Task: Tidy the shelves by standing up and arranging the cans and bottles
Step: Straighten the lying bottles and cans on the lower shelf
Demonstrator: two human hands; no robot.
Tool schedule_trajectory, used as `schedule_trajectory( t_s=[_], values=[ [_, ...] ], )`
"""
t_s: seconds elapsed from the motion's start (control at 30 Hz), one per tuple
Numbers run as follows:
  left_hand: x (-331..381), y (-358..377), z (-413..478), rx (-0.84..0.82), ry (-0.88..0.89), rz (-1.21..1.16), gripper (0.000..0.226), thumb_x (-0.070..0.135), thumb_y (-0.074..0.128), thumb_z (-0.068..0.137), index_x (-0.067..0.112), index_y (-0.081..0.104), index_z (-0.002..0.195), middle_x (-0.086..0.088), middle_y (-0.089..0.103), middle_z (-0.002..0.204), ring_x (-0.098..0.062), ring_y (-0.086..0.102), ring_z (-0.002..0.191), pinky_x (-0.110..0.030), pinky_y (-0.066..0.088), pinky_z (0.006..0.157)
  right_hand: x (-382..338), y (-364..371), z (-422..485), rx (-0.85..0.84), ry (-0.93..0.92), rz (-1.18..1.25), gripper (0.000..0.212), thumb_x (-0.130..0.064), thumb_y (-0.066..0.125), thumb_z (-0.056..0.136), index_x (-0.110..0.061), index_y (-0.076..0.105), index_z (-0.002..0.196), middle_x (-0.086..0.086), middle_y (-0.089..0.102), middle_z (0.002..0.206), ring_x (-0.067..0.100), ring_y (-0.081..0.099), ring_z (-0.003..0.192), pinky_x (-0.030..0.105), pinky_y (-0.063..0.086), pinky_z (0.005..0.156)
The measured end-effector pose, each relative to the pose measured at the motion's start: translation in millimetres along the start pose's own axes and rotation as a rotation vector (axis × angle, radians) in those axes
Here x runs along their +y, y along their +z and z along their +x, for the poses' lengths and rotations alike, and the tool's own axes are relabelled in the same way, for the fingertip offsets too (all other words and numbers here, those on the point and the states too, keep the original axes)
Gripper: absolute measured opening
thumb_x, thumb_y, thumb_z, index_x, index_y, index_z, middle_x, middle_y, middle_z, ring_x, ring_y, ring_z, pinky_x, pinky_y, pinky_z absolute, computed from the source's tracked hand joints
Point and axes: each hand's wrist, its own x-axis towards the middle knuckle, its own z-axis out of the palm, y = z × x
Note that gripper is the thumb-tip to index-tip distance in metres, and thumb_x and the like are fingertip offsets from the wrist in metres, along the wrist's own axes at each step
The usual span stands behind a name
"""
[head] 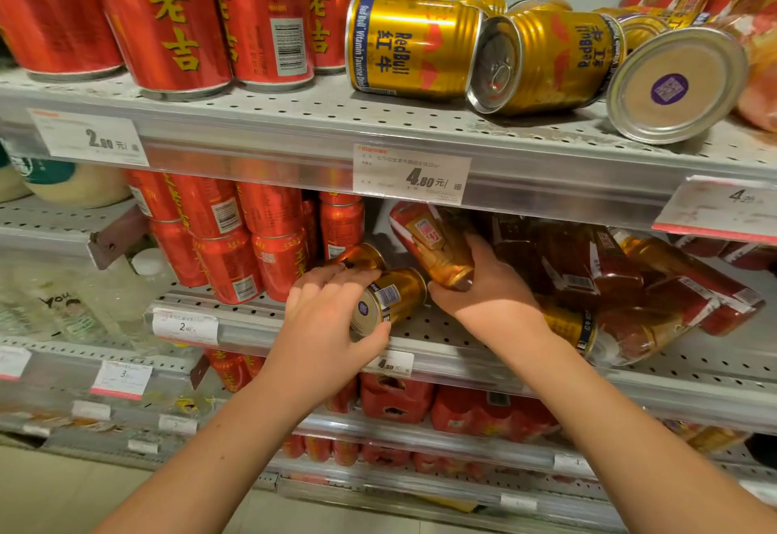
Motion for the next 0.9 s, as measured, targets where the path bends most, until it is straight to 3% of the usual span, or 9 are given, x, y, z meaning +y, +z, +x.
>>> schedule_trajectory(
  t_s=[0.13,0.23,0.33,0.43,0.57,0.63,0.77,0.9],
  values=[
    [0,5,9,-0.044,0.0,-0.015,0.06,0.052,0.066,0.089,0.03,0.053,0.143,0.009,0.058,0.138,-0.02,0.036,0.136,-0.033,0.019,0.11,-3,-21,-5,0.077,-0.028,0.149,0.078,-0.061,0.07,0.074,-0.041,0.036,0.141,-0.021,0.053,0.103,0.009,0.053,0.088,0.024,0.042,0.069],
    [2,7,11,-0.079,0.008,0.0,0.064,0.056,0.065,0.089,0.029,0.051,0.145,0.008,0.056,0.144,-0.015,0.024,0.142,-0.037,0.012,0.117,4,-31,-27,0.073,0.002,0.236,0.079,-0.064,0.074,0.071,-0.045,0.036,0.138,-0.028,0.055,0.097,-0.003,0.055,0.081,0.015,0.041,0.061],
    [3,7,10,-0.1,0.008,0.043,0.063,0.054,0.066,0.089,0.026,0.053,0.144,0.004,0.058,0.142,-0.02,0.029,0.143,-0.043,0.011,0.121,18,-34,-60,0.087,0.022,0.267,0.081,-0.067,0.074,0.07,-0.044,0.035,0.138,-0.023,0.063,0.09,-0.002,0.064,0.072,0.014,0.048,0.055],
    [4,7,7,-0.131,0.003,0.154,0.063,0.053,0.066,0.088,0.021,0.055,0.141,-0.004,0.058,0.137,-0.03,0.04,0.137,-0.05,0.022,0.121,35,-32,-93,0.108,0.061,0.377,0.079,-0.071,0.074,0.066,-0.05,0.038,0.132,-0.025,0.063,0.095,-0.015,0.062,0.082,0.014,0.051,0.059],
    [14,6,2,-0.09,0.003,0.165,0.06,0.057,0.053,0.088,0.017,0.061,0.132,-0.008,0.054,0.132,-0.033,0.048,0.124,-0.053,0.037,0.109,64,-46,-125,0.171,0.147,0.457,0.068,-0.077,0.071,0.06,-0.071,0.031,0.114,-0.047,0.05,0.105,-0.022,0.056,0.088,0.01,0.048,0.058],
    [30,10,2,-0.035,0.022,0.104,0.055,0.054,0.047,0.089,0.016,0.064,0.125,-0.007,0.055,0.128,-0.031,0.05,0.119,-0.052,0.04,0.103,82,-61,-134,0.221,0.168,0.458,0.069,-0.078,0.072,0.061,-0.074,0.03,0.114,-0.052,0.047,0.106,-0.023,0.055,0.089,0.012,0.047,0.062],
    [76,30,7,0.001,0.011,-0.048,0.042,0.043,0.05,0.092,0.015,0.069,0.116,-0.007,0.063,0.113,-0.032,0.056,0.109,-0.052,0.046,0.096,131,-96,-148,0.319,0.244,0.458,0.069,-0.073,0.076,0.064,-0.063,0.038,0.121,-0.048,0.052,0.104,-0.017,0.059,0.086,0.021,0.052,0.067],
    [133,55,11,-0.039,0.063,-0.177,0.024,0.03,0.063,0.096,0.021,0.068,0.118,0.001,0.061,0.114,-0.021,0.054,0.115,-0.04,0.045,0.099,185,-130,-157,0.396,0.327,0.419,0.066,-0.073,0.075,0.065,-0.064,0.038,0.12,-0.032,0.061,0.098,-0.008,0.064,0.081,0.023,0.05,0.063]
  ],
)
